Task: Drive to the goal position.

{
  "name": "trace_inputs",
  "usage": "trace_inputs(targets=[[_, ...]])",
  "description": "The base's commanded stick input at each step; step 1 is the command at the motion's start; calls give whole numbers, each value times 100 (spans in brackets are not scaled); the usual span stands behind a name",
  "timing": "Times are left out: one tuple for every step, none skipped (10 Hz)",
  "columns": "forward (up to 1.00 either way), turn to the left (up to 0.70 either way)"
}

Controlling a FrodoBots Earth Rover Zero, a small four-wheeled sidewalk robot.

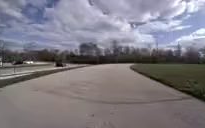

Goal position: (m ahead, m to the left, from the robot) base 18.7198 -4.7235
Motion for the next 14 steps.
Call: trace_inputs(targets=[[100, -1], [100, -17], [100, -32], [100, -39], [100, -39], [100, -39], [100, -39], [100, -36], [100, -9], [100, 0], [100, 0], [100, 0], [100, 0], [100, 0]])
